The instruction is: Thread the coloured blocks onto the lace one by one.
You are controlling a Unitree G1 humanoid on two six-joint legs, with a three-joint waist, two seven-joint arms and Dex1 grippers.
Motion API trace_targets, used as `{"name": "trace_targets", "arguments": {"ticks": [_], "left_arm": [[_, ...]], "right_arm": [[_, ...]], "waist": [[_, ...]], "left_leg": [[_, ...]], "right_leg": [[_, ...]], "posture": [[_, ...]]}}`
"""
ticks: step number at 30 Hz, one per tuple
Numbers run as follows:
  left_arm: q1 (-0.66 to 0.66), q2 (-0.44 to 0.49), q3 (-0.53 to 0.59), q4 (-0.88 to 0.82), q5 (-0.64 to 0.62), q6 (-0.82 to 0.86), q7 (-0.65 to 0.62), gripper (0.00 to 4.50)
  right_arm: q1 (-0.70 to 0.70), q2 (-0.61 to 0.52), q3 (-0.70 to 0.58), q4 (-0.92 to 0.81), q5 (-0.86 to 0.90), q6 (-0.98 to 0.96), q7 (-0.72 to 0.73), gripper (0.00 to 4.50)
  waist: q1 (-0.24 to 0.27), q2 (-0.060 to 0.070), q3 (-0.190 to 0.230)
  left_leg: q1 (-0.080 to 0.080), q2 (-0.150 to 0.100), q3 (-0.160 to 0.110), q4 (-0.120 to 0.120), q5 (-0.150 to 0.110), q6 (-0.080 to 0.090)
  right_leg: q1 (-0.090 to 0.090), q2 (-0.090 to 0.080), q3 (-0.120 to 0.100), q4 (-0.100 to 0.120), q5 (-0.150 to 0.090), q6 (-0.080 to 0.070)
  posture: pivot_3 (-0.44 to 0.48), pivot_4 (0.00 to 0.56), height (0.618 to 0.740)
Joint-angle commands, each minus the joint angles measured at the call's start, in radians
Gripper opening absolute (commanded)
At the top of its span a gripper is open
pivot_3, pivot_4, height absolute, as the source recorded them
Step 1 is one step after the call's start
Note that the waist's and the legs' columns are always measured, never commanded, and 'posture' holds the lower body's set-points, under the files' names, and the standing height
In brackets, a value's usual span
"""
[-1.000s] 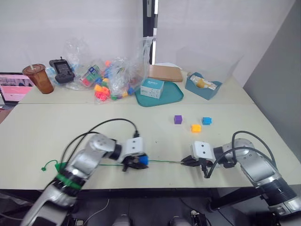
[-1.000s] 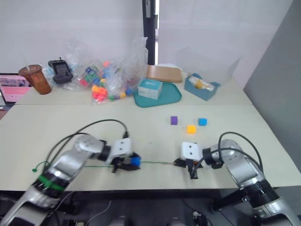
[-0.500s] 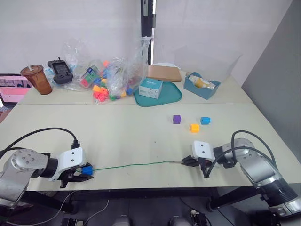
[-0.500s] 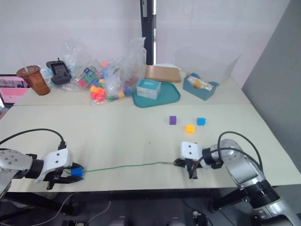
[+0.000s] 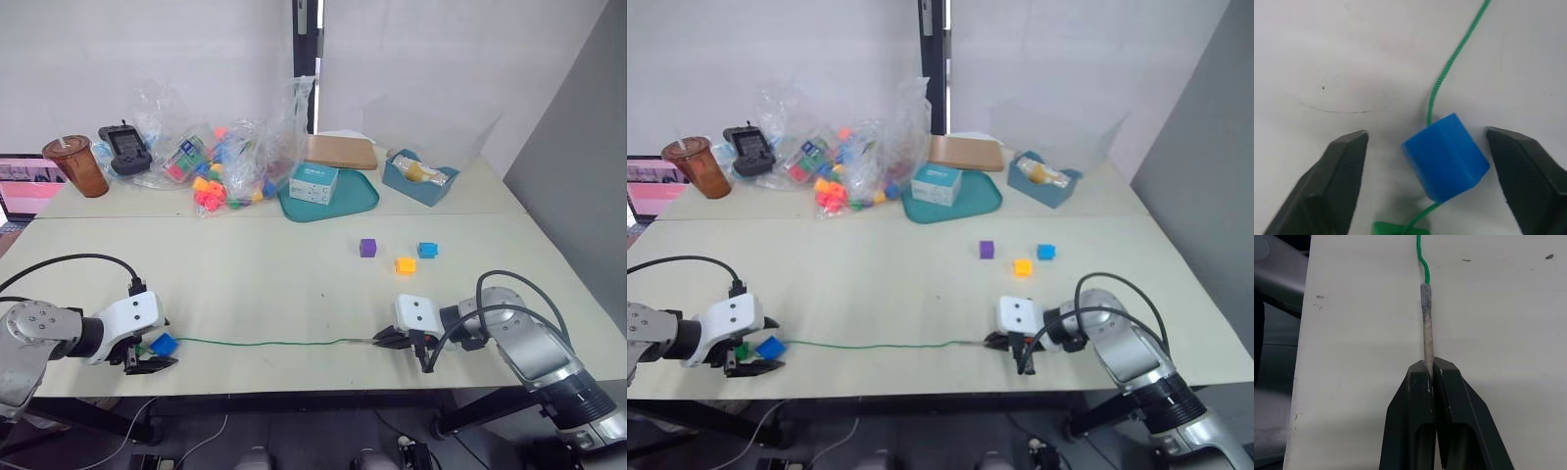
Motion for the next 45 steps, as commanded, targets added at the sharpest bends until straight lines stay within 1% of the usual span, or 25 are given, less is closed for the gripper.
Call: {"name": "trace_targets", "arguments": {"ticks": [1,3,5,7,8,9,11,13,15,17,19,22,25,28,32,33,35,37,38,39,45], "left_arm": [[-0.047,-0.047,0.02,-0.161,-0.155,0.163,-0.006,4.45],[-0.079,-0.089,0.009,-0.23,-0.222,0.244,0.006,4.45],[-0.095,-0.127,-0.016,-0.28,-0.257,0.299,0.027,4.45],[-0.094,-0.18,-0.075,-0.37,-0.295,0.344,0.05,4.45],[-0.104,-0.247,-0.145,-0.412,-0.286,0.345,0.09,4.45],[-0.12,-0.312,-0.218,-0.425,-0.241,0.317,0.134,4.45],[-0.156,-0.41,-0.316,-0.397,-0.157,0.272,0.21,4.45],[-0.209,-0.531,-0.38,-0.314,-0.104,0.225,0.278,4.45],[-0.237,-0.597,-0.401,-0.263,-0.081,0.209,0.319,4.45],[-0.278,-0.623,-0.446,-0.187,-0.014,0.151,0.336,4.45],[-0.303,-0.632,-0.463,-0.138,0.013,0.118,0.333,4.45],[-0.3,-0.63,-0.455,-0.125,-0.016,0.113,0.287,4.45],[-0.288,-0.622,-0.485,-0.125,-0.014,0.073,0.229,4.45],[-0.299,-0.64,-0.504,-0.09,0.026,0.038,0.236,3.65],[-0.309,-0.671,-0.496,-0.07,0.019,0.037,0.241,2.28],[-0.31,-0.676,-0.492,-0.064,0.019,0.037,0.242,2.0],[-0.311,-0.682,-0.488,-0.055,0.02,0.036,0.242,1.22],[-0.31,-0.688,-0.483,-0.052,0.014,0.044,0.242,0.62],[-0.309,-0.69,-0.48,-0.051,0.013,0.046,0.242,0.22],[-0.311,-0.691,-0.479,-0.047,0.015,0.045,0.243,0.03],[-0.323,-0.691,-0.469,-0.039,0.007,0.062,0.24,0.03]], "right_arm": [[-0.015,-0.001,-0.011,-0.048,0.006,0.024,-0.003,0.0],[-0.021,0.004,-0.006,-0.062,0.004,0.044,-0.008,0.0],[-0.026,0.009,0.001,-0.072,-0.004,0.058,-0.014,0.0],[-0.031,0.016,0.01,-0.085,-0.011,0.078,-0.02,0.0],[-0.036,0.023,0.018,-0.094,-0.014,0.09,-0.023,0.0],[-0.039,0.027,0.026,-0.1,-0.019,0.097,-0.026,0.0],[-0.046,0.033,0.039,-0.103,-0.031,0.104,-0.03,0.0],[-0.054,0.038,0.055,-0.105,-0.048,0.11,-0.034,0.0],[-0.057,0.039,0.063,-0.108,-0.057,0.113,-0.036,0.0],[-0.056,0.033,0.08,-0.117,-0.073,0.119,-0.034,0.0],[-0.049,0.024,0.087,-0.136,-0.078,0.128,-0.029,0.0],[-0.04,0.019,0.083,-0.155,-0.074,0.142,-0.028,0.0],[-0.034,0.015,0.08,-0.165,-0.072,0.152,-0.032,0.0],[-0.033,0.013,0.077,-0.17,-0.071,0.16,-0.035,0.0],[-0.026,0.007,0.073,-0.183,-0.068,0.17,-0.036,0.0],[-0.024,0.005,0.072,-0.186,-0.067,0.171,-0.036,0.0],[-0.021,0.004,0.069,-0.192,-0.061,0.179,-0.036,0.0],[-0.019,0.002,0.067,-0.198,-0.058,0.186,-0.037,0.0],[-0.018,0.001,0.067,-0.201,-0.057,0.188,-0.037,0.0],[-0.015,0.001,0.067,-0.205,-0.056,0.191,-0.037,0.0],[-0.011,-0.002,0.072,-0.202,-0.062,0.195,-0.042,0.0]], "waist": [[0.004,-0.001,0.0],[0.01,-0.002,0.001],[0.009,-0.003,0.001],[0.006,-0.002,0.001],[0.005,-0.002,0.001],[0.005,-0.002,0.0],[0.007,-0.003,0.001],[0.01,-0.003,0.001],[0.014,-0.003,0.001],[0.013,-0.003,0.001],[0.012,-0.003,0.001],[0.013,-0.003,0.001],[0.014,-0.003,0.001],[0.018,-0.003,0.001],[0.021,-0.003,0.001],[0.021,-0.003,0.001],[0.023,-0.003,0.001],[0.024,-0.003,0.001],[0.024,-0.003,0.001],[0.025,-0.003,0.001],[0.026,-0.003,0.001]], "left_leg": [[-0.002,0.0,0.0,0.001,0.0,0.0],[-0.007,0.0,0.0,0.002,0.0,0.0],[-0.011,0.0,0.0,0.003,0.0,-0.001],[-0.011,0.0,0.0,0.003,0.0,-0.001],[-0.011,0.0,-0.001,0.003,0.0,-0.001],[-0.011,-0.001,0.0,0.003,0.0,-0.001],[-0.011,-0.001,0.0,0.004,0.0,-0.001],[-0.011,-0.001,-0.001,0.006,0.0,-0.001],[-0.011,-0.002,-0.002,0.007,0.001,0.0],[-0.011,-0.002,-0.002,0.008,0.001,0.0],[-0.011,-0.002,-0.002,0.008,0.001,0.0],[-0.011,-0.002,-0.002,0.008,0.001,0.0],[-0.011,-0.002,-0.002,0.008,0.001,0.0],[-0.011,-0.002,-0.002,0.009,0.001,0.0],[-0.011,-0.002,-0.002,0.009,0.001,0.0],[-0.011,-0.002,-0.002,0.009,0.001,0.0],[-0.011,-0.002,-0.002,0.009,0.001,0.0],[-0.011,-0.002,-0.002,0.01,0.001,0.0],[-0.011,-0.002,-0.002,0.01,0.001,0.0],[-0.011,-0.002,-0.002,0.01,0.001,0.0],[-0.011,-0.002,-0.002,0.01,0.001,0.0]], "right_leg": [[-0.002,0.0,0.0,0.0,0.0,0.0],[-0.006,-0.001,0.0,0.003,0.0,0.0],[-0.011,0.0,0.0,0.006,0.0,0.0],[-0.012,0.0,0.001,0.007,0.0,0.0],[-0.012,0.0,0.001,0.007,0.0,0.0],[-0.012,0.0,0.001,0.007,0.0,0.0],[-0.011,-0.001,0.001,0.007,0.0,0.0],[-0.011,0.0,0.001,0.008,0.0,0.0],[-0.012,0.0,0.001,0.01,0.0,0.0],[-0.011,0.0,0.001,0.01,0.0,0.0],[-0.011,0.0,0.001,0.011,0.0,0.0],[-0.011,0.0,0.001,0.01,0.0,0.0],[-0.011,0.0,0.001,0.01,0.0,0.0],[-0.011,0.0,0.001,0.01,0.0,0.0],[-0.011,0.0,0.001,0.01,0.0,0.0],[-0.011,0.0,0.001,0.01,0.0,0.0],[-0.011,0.0,0.001,0.01,0.0,0.0],[-0.011,0.0,0.001,0.01,0.0,0.0],[-0.011,0.0,0.001,0.01,0.0,0.0],[-0.011,0.0,0.001,0.01,0.0,0.0],[-0.01,0.0,0.001,0.01,0.0,0.0]], "posture": [[0.0,0.15,0.74],[0.0,0.15,0.74],[0.0,0.15,0.74],[0.0,0.15,0.74],[0.0,0.15,0.74],[0.0,0.15,0.74],[0.0,0.15,0.74],[0.0,0.15,0.74],[0.0,0.15,0.74],[0.0,0.15,0.74],[0.0,0.15,0.74],[0.0,0.15,0.74],[0.0,0.15,0.74],[0.0,0.15,0.74],[0.0,0.15,0.74],[0.0,0.15,0.74],[0.0,0.15,0.74],[0.0,0.15,0.74],[0.0,0.15,0.74],[0.0,0.15,0.74],[0.0,0.15,0.74]]}}
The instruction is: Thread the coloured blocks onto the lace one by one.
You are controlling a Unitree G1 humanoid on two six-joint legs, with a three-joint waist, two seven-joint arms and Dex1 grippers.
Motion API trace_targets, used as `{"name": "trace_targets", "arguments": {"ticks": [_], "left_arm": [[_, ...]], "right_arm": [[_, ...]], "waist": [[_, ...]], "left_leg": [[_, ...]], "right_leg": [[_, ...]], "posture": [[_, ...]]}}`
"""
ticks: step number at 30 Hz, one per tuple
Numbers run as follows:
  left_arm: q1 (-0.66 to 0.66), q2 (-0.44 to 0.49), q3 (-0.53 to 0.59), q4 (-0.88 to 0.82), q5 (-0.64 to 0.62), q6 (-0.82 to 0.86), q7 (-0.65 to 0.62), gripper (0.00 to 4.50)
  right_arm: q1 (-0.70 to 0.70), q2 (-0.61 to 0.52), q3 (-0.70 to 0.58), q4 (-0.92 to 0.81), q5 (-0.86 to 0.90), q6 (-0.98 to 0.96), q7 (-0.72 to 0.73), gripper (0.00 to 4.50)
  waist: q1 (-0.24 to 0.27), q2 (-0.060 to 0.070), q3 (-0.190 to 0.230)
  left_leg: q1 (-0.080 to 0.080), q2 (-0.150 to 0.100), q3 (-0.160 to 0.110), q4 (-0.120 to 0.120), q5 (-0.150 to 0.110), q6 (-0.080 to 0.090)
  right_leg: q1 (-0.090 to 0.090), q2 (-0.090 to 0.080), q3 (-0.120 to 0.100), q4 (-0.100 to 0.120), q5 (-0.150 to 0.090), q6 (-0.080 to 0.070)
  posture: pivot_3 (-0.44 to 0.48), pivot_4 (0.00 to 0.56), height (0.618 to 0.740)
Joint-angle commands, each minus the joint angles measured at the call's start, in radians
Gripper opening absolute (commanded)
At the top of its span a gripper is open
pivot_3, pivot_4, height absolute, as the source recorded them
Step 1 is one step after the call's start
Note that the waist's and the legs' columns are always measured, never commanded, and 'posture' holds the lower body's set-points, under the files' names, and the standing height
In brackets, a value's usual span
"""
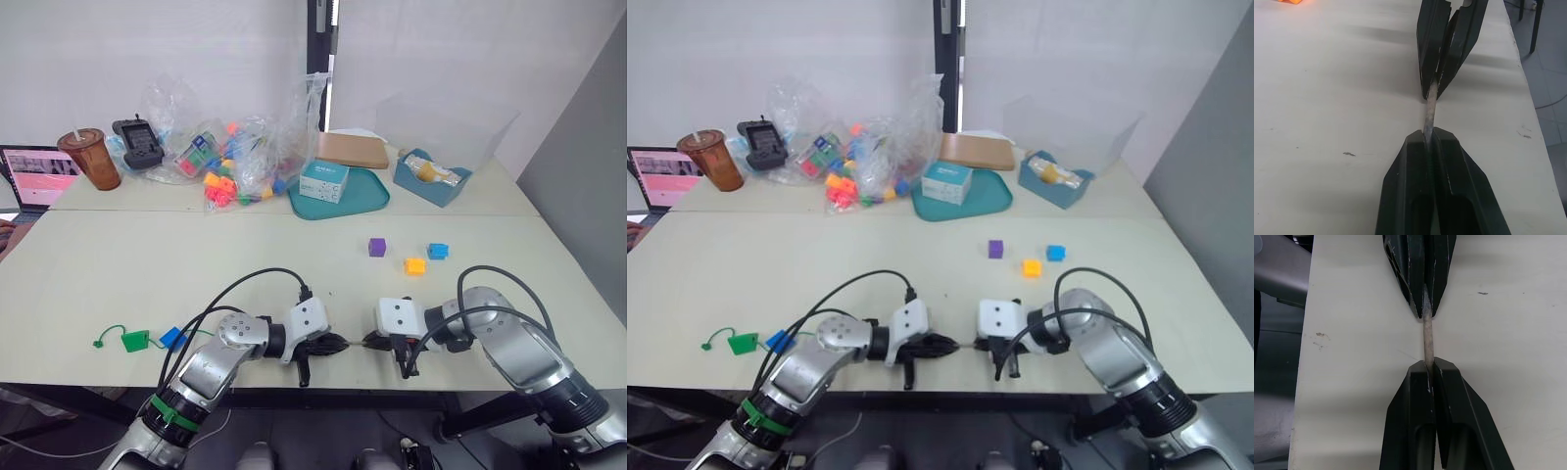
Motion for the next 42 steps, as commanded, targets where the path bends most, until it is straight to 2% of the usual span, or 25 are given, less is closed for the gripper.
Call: {"name": "trace_targets", "arguments": {"ticks": [1,6,7,15,16,20,24,28,34,42], "left_arm": [[-0.014,0.004,0.021,-0.003,-0.007,0.02,0.001,0.03],[-0.014,0.003,0.04,-0.01,-0.03,0.036,-0.004,0.03],[-0.016,0.005,0.039,-0.006,-0.028,0.034,-0.004,0.0],[-0.016,0.025,0.04,-0.003,-0.026,0.025,-0.022,0.0],[-0.017,0.028,0.04,-0.002,-0.026,0.025,-0.025,0.0],[-0.021,0.036,0.037,0.001,-0.022,0.02,-0.036,0.0],[-0.018,0.036,0.037,-0.006,-0.021,0.024,-0.036,0.0],[0.004,0.04,0.035,-0.034,-0.021,0.035,-0.028,0.0],[0.038,0.047,0.038,-0.07,-0.024,0.052,-0.011,0.0],[0.054,0.047,0.044,-0.091,-0.025,0.067,0.011,0.0]], "right_arm": [[0.016,-0.011,-0.002,-0.032,0.009,0.007,0.005,0.0],[0.046,-0.001,-0.033,-0.059,0.032,0.044,-0.033,0.0],[0.062,-0.001,-0.058,-0.081,0.055,0.077,-0.041,0.68],[0.205,0.086,-0.397,-0.187,0.202,0.317,-0.28,3.34],[0.2,0.135,-0.461,-0.174,0.216,0.34,-0.352,3.71],[0.143,0.309,-0.621,-0.088,0.194,0.375,-0.642,3.71],[0.062,0.411,-0.654,0.003,0.151,0.378,-0.847,3.71],[-0.048,0.45,-0.662,0.153,0.115,0.362,-0.988,3.71],[-0.198,0.445,-0.66,0.412,0.106,0.32,-1.078,3.71],[-0.322,0.43,-0.625,0.663,0.102,0.186,-1.076,3.71]], "waist": [[0.0,0.0,0.0],[0.0,0.0,0.0],[0.0,0.0,0.0],[0.001,0.0,0.0],[0.001,0.0,0.0],[-0.004,0.0,0.0],[-0.008,0.001,-0.001],[-0.014,0.001,-0.001],[-0.02,0.001,-0.001],[-0.025,0.001,-0.001]], "left_leg": [[0.0,0.0,0.0,0.0,0.0,0.0],[0.0,0.0,0.0,0.0,0.0,0.0],[0.0,0.0,0.0,0.0,0.0,0.0],[0.0,0.0,0.0,0.0,0.0,0.0],[0.0,0.0,0.0,0.0,0.0,0.0],[0.0,0.0,0.0,0.0,0.0,0.0],[0.0,0.0,0.0,-0.001,0.0,0.0],[0.0,0.0,0.0,-0.001,0.0,0.0],[0.0,0.0,0.001,-0.002,0.0,0.0],[0.0,0.0,0.001,-0.003,0.0,0.0]], "right_leg": [[0.0,0.0,0.0,0.0,0.0,0.0],[0.0,0.0,0.0,0.0,0.0,0.0],[0.0,0.0,0.0,0.0,0.0,0.0],[0.0,0.0,0.0,0.001,0.0,0.0],[0.0,0.0,0.0,0.001,0.0,0.0],[0.0,0.0,0.0,0.001,0.0,0.0],[0.0,0.0,0.0,0.001,0.0,0.0],[-0.001,0.0,0.001,0.002,0.0,0.0],[-0.001,0.0,0.001,0.001,0.0,0.0],[-0.001,0.0,0.001,0.001,0.0,0.0]], "posture": [[0.0,0.15,0.74],[0.0,0.15,0.74],[0.0,0.15,0.74],[0.0,0.15,0.74],[0.0,0.15,0.74],[0.0,0.15,0.74],[0.0,0.15,0.74],[0.0,0.15,0.74],[0.0,0.15,0.74],[0.0,0.15,0.74]]}}
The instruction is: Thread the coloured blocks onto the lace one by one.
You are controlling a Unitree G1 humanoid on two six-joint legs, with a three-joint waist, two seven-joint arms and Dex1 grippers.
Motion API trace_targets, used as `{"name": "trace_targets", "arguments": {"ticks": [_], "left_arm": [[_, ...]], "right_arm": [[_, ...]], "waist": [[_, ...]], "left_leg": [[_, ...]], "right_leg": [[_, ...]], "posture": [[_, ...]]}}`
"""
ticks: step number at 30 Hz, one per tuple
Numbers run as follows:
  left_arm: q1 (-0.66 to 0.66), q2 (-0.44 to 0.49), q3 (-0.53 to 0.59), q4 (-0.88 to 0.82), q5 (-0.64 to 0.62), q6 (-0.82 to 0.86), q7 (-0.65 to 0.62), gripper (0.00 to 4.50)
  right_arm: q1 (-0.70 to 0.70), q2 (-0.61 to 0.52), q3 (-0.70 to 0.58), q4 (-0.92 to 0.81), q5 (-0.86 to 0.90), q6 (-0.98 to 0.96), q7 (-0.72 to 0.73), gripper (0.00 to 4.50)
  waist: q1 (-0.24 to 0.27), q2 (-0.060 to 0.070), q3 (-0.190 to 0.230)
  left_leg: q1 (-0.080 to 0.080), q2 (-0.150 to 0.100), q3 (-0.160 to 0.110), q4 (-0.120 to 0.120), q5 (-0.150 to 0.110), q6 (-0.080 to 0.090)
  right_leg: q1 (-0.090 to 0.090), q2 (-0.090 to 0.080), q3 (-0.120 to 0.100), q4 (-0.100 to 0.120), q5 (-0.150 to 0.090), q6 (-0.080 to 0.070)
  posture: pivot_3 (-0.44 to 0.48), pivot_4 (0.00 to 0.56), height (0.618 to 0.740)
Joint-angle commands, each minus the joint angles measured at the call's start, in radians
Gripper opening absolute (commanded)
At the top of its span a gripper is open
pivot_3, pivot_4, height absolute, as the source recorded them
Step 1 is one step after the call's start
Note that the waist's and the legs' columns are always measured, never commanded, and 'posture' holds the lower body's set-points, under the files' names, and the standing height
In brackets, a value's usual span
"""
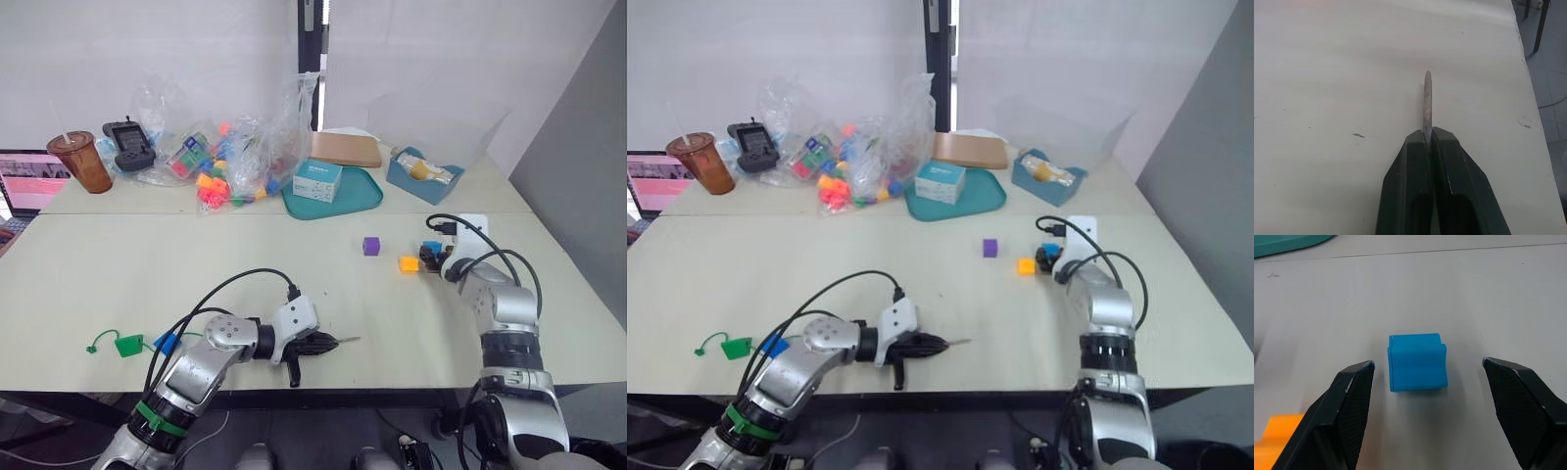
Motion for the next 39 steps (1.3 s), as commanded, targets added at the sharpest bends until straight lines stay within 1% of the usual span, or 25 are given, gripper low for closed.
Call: {"name": "trace_targets", "arguments": {"ticks": [1,4,7,12,17,20,22,24,28,30,32,34,35,36,38,39], "left_arm": [[0.012,0.004,-0.001,-0.026,-0.002,0.009,0.006,0.0],[0.014,0.004,-0.001,-0.029,-0.001,0.01,0.008,0.0],[0.014,0.004,-0.001,-0.029,0.0,0.01,0.009,0.0],[0.009,0.002,-0.002,-0.023,0.001,0.007,0.009,0.0],[0.006,0.001,-0.004,-0.017,0.002,0.002,0.007,0.0],[0.008,0.002,-0.005,-0.018,0.002,0.001,0.006,0.0],[0.01,0.003,-0.005,-0.02,0.001,0.001,0.005,0.0],[0.01,0.007,-0.003,-0.019,0.0,0.0,0.002,0.0],[0.006,0.015,0.005,-0.005,-0.003,-0.005,-0.009,0.0],[0.002,0.021,0.012,0.004,-0.006,-0.007,-0.016,0.0],[-0.002,0.028,0.019,0.011,-0.009,-0.009,-0.023,0.0],[-0.014,0.031,0.023,0.032,-0.011,-0.015,-0.034,0.0],[-0.022,0.031,0.021,0.043,-0.01,-0.018,-0.041,0.0],[-0.03,0.03,0.018,0.051,-0.01,-0.021,-0.046,0.0],[-0.043,0.023,0.012,0.059,-0.013,-0.023,-0.055,0.0],[-0.046,0.021,0.011,0.061,-0.013,-0.024,-0.057,0.0]], "right_arm": [[-0.072,-0.026,0.005,0.079,-0.01,-0.087,0.002,3.71],[-0.1,-0.035,0.016,0.148,-0.017,-0.119,0.0,3.71],[-0.11,-0.038,0.021,0.194,-0.019,-0.137,-0.004,2.88],[-0.117,-0.042,0.023,0.227,-0.011,-0.154,0.005,1.2],[-0.111,-0.038,0.024,0.214,-0.005,-0.166,0.014,1.19],[-0.098,-0.039,0.015,0.149,0.008,-0.156,0.017,1.19],[-0.074,-0.046,0.014,0.046,0.021,-0.12,0.023,1.19],[-0.031,-0.052,0.005,-0.128,0.044,-0.038,0.019,1.19],[0.111,-0.031,-0.02,-0.683,0.124,0.295,-0.033,1.19],[0.156,0.003,-0.01,-0.891,0.155,0.451,-0.064,1.19],[0.181,0.036,0.003,-1.026,0.167,0.57,-0.091,1.19],[0.234,0.125,0.027,-1.177,0.184,0.706,-0.12,1.19],[0.288,0.181,0.059,-1.248,0.187,0.76,-0.139,1.19],[0.323,0.221,0.081,-1.293,0.186,0.798,-0.153,1.19],[0.418,0.26,0.157,-1.353,0.175,0.84,-0.177,1.19],[0.445,0.27,0.18,-1.367,0.169,0.852,-0.182,1.19]], "waist": [[-0.001,0.0,0.0],[0.0,0.0,0.0],[0.0,0.0,0.0],[0.0,0.0,0.0],[0.0,0.0,0.0],[0.0,0.0,0.0],[0.001,0.0,0.0],[0.001,0.0,0.0],[0.004,0.001,0.0],[0.001,0.001,0.0],[-0.001,0.001,0.0],[-0.001,0.001,0.0],[-0.001,0.001,0.0],[-0.001,0.001,0.0],[-0.001,0.001,0.0],[0.0,0.001,0.0]], "left_leg": [[0.0,0.0,0.0,0.0,0.0,0.0],[0.0,0.0,0.0,0.0,0.0,0.0],[0.0,0.0,0.0,0.0,0.0,0.0],[0.0,0.0,0.0,-0.001,0.0,0.0],[0.0,0.0,0.0,-0.001,0.0,0.0],[0.0,0.0,0.0,-0.001,0.0,0.0],[0.0,0.0,0.0,-0.001,0.0,0.0],[0.0,0.0,0.0,-0.001,0.0,0.0],[-0.001,0.0,0.0,-0.002,0.0,0.0],[-0.001,0.0,-0.001,-0.003,0.0,0.0],[-0.001,0.0,-0.001,-0.003,0.0,0.0],[0.0,0.0,-0.001,-0.003,0.0,0.0],[0.0,0.0,-0.002,-0.003,0.0,0.001],[0.0,0.0,-0.002,-0.004,0.0,0.001],[-0.001,0.0,-0.002,-0.004,0.0,0.001],[-0.001,0.0,-0.001,-0.004,0.001,0.0]], "right_leg": [[0.0,0.0,0.0,0.0,0.0,0.0],[0.0,0.0,0.0,0.0,0.0,0.0],[0.0,0.0,0.0,0.0,0.0,0.0],[0.0,0.0,0.0,0.0,0.0,0.0],[0.0,0.0,0.0,0.0,0.0,0.0],[0.0,0.0,0.0,0.0,0.0,0.0],[0.0,0.0,0.0,0.0,0.0,0.0],[-0.001,0.0,0.0,0.0,0.0,0.0],[-0.001,0.0,0.0,0.0,0.0,0.0],[-0.001,0.0,0.0,0.0,0.0,0.0],[-0.001,0.0,0.0,0.0,0.0,0.0],[-0.001,0.001,0.0,0.0,0.0,0.0],[-0.001,0.001,-0.001,0.0,0.0,0.0],[-0.001,0.001,-0.001,0.0,0.0,0.0],[-0.002,0.001,-0.001,0.0,0.0,0.0],[-0.002,0.0,0.0,-0.001,0.0,0.0]], "posture": [[0.0,0.15,0.74],[0.0,0.15,0.74],[0.0,0.15,0.74],[0.0,0.15,0.74],[0.0,0.15,0.74],[0.0,0.15,0.74],[0.0,0.15,0.74],[0.0,0.15,0.74],[0.0,0.15,0.74],[0.0,0.15,0.74],[0.0,0.15,0.74],[0.0,0.15,0.74],[0.0,0.15,0.74],[0.0,0.15,0.74],[0.0,0.15,0.74],[0.0,0.15,0.74]]}}
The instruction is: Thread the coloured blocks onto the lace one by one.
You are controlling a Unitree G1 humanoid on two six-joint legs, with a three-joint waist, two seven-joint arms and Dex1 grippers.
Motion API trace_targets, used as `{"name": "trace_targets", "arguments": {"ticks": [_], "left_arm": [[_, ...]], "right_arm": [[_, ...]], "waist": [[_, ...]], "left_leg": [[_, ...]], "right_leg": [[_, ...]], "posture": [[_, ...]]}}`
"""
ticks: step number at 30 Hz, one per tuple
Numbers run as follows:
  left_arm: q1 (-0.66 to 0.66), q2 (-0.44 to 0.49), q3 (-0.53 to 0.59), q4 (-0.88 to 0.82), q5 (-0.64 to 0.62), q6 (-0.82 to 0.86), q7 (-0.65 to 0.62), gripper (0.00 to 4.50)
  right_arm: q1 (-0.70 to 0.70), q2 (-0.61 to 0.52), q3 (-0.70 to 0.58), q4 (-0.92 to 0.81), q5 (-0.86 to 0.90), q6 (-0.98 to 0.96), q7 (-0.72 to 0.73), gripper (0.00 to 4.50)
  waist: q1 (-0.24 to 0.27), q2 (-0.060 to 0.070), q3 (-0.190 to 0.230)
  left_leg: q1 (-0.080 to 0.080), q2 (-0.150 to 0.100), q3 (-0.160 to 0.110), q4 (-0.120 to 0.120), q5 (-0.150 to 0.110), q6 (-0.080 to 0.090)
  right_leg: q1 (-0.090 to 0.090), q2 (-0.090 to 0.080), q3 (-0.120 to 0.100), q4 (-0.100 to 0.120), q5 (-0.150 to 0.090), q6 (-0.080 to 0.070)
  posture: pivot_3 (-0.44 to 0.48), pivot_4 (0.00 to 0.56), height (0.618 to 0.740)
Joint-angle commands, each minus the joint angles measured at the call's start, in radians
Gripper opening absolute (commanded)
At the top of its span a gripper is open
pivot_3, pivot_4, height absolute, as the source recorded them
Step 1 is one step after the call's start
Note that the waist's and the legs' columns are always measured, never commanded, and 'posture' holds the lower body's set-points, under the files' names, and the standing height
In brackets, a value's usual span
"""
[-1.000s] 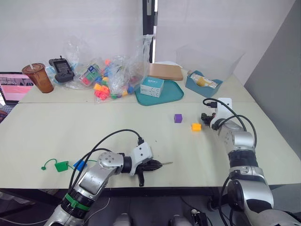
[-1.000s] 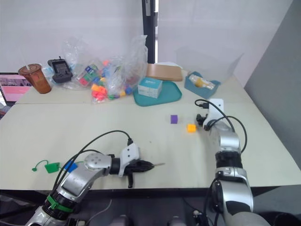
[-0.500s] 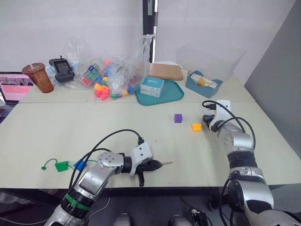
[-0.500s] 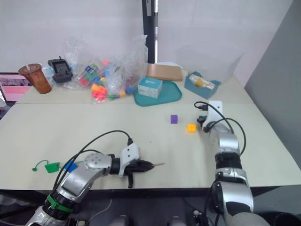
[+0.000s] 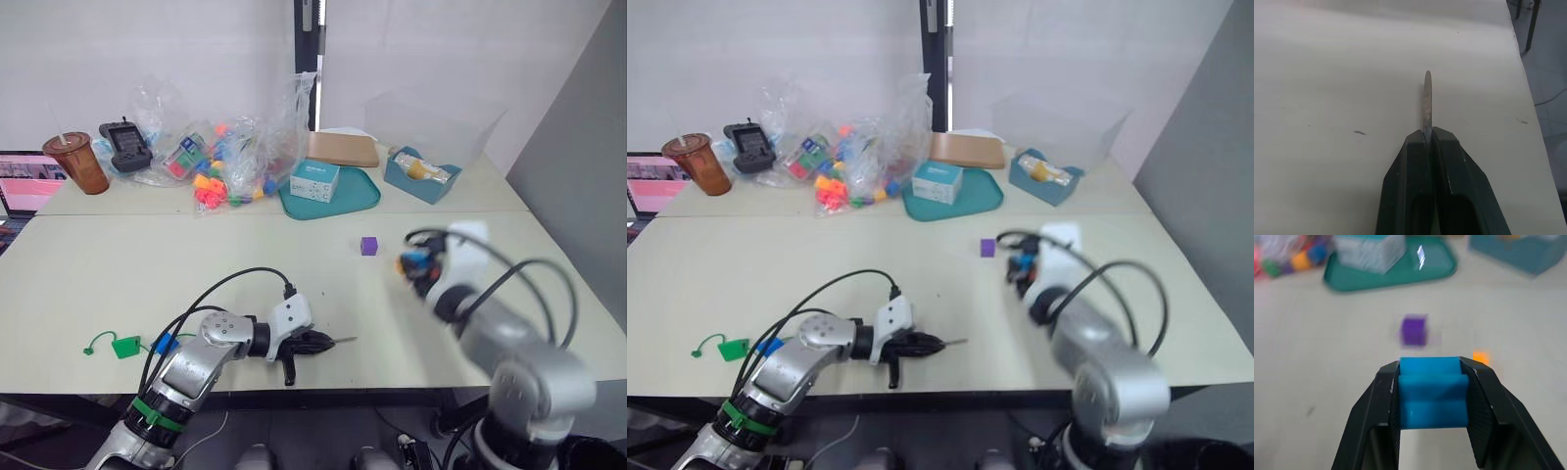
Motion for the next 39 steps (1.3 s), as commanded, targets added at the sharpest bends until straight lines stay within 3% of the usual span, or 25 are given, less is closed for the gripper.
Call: {"name": "trace_targets", "arguments": {"ticks": [1,9,14,16,19,23,26,28,30,33,36,39], "left_arm": [[-0.013,0.003,0.004,0.009,0.001,-0.005,-0.009,0.0],[-0.012,0.01,0.014,-0.006,-0.001,0.002,-0.007,0.0],[-0.002,0.015,0.016,-0.026,-0.003,0.009,-0.001,0.0],[0.001,0.017,0.018,-0.034,-0.004,0.013,0.002,0.0],[0.004,0.022,0.021,-0.047,-0.008,0.021,0.004,0.0],[0.012,0.033,0.027,-0.07,-0.015,0.036,0.007,0.0],[0.02,0.038,0.025,-0.083,-0.016,0.044,0.006,0.0],[0.03,0.039,0.023,-0.092,-0.016,0.045,0.006,0.0],[0.042,0.04,0.022,-0.101,-0.016,0.046,0.009,0.0],[0.046,0.04,0.023,-0.115,-0.018,0.055,0.014,0.0],[0.048,0.04,0.027,-0.14,-0.024,0.071,0.02,0.0],[0.057,0.033,0.023,-0.175,-0.029,0.091,0.029,0.0]], "right_arm": [[0.076,0.033,0.075,-0.106,-0.008,0.047,-0.035,1.19],[0.254,0.049,0.239,-0.005,-0.083,-0.078,-0.093,1.19],[0.283,0.04,0.25,0.037,-0.098,-0.12,-0.074,1.19],[0.268,0.043,0.226,0.026,-0.093,-0.153,-0.059,2.23],[0.221,0.03,0.179,-0.008,-0.07,-0.171,-0.016,3.23],[0.05,-0.135,0.056,-0.093,0.099,-0.139,0.245,4.47],[-0.074,-0.265,-0.089,-0.076,0.282,-0.092,0.453,4.47],[-0.112,-0.421,-0.124,0.011,0.4,-0.108,0.641,4.47],[-0.08,-0.643,-0.003,0.157,0.344,-0.318,0.881,4.47],[-0.036,-0.802,0.152,0.332,0.218,-0.616,1.081,4.47],[-0.041,-0.874,0.307,0.533,0.051,-0.927,1.237,4.47],[-0.104,-0.861,0.394,0.71,-0.055,-1.135,1.313,4.47]], "waist": [[0.001,0.0,0.0],[-0.002,0.0,0.0],[-0.003,0.0,0.0],[-0.003,-0.001,0.0],[-0.003,-0.001,0.0],[-0.002,-0.001,0.0],[-0.002,-0.001,0.0],[0.002,-0.001,0.0],[0.005,-0.001,0.0],[0.003,-0.002,0.0],[-0.001,-0.002,0.0],[-0.004,-0.002,0.0]], "left_leg": [[0.0,0.0,0.0,0.0,0.0,0.0],[0.0,0.0,0.0,0.0,0.0,0.0],[0.0,0.0,-0.001,0.0,0.0,0.0],[0.001,0.0,-0.001,0.0,0.0,0.0],[0.0,0.0,-0.001,0.0,0.0,0.0],[0.0,0.0,-0.001,0.0,0.0,0.0],[0.0,0.0,-0.002,0.0,0.0,0.0],[0.0,0.0,-0.002,-0.001,0.0,0.0],[0.0,0.0,-0.002,-0.001,0.0,0.0],[0.001,-0.001,-0.001,-0.001,0.0,0.001],[0.0,-0.001,-0.001,-0.001,0.0,0.001],[0.0,-0.001,0.0,-0.001,0.0,0.001]], "right_leg": [[0.0,0.0,0.0,0.0,0.0,0.0],[0.0,0.0,-0.001,-0.001,0.0,0.0],[0.0,0.0,-0.001,-0.001,0.0,0.0],[0.001,0.0,-0.001,-0.001,0.0,0.0],[0.0,0.0,-0.001,-0.001,0.0,0.0],[0.0,0.0,-0.001,-0.001,0.0,0.0],[0.001,0.001,-0.002,-0.001,0.0,0.0],[0.001,0.001,-0.002,-0.003,0.0,0.0],[0.003,0.0,-0.002,-0.005,0.0,0.0],[0.004,-0.001,-0.002,-0.008,0.0,0.0],[0.004,-0.001,-0.002,-0.007,0.0,0.0],[0.003,-0.001,-0.001,-0.007,0.0,0.0]], "posture": [[0.0,0.15,0.74],[0.0,0.15,0.74],[0.0,0.15,0.74],[0.0,0.15,0.74],[0.0,0.15,0.74],[0.0,0.15,0.74],[0.0,0.15,0.74],[0.0,0.15,0.74],[0.0,0.15,0.74],[0.0,0.15,0.74],[0.0,0.15,0.74],[0.0,0.15,0.74]]}}
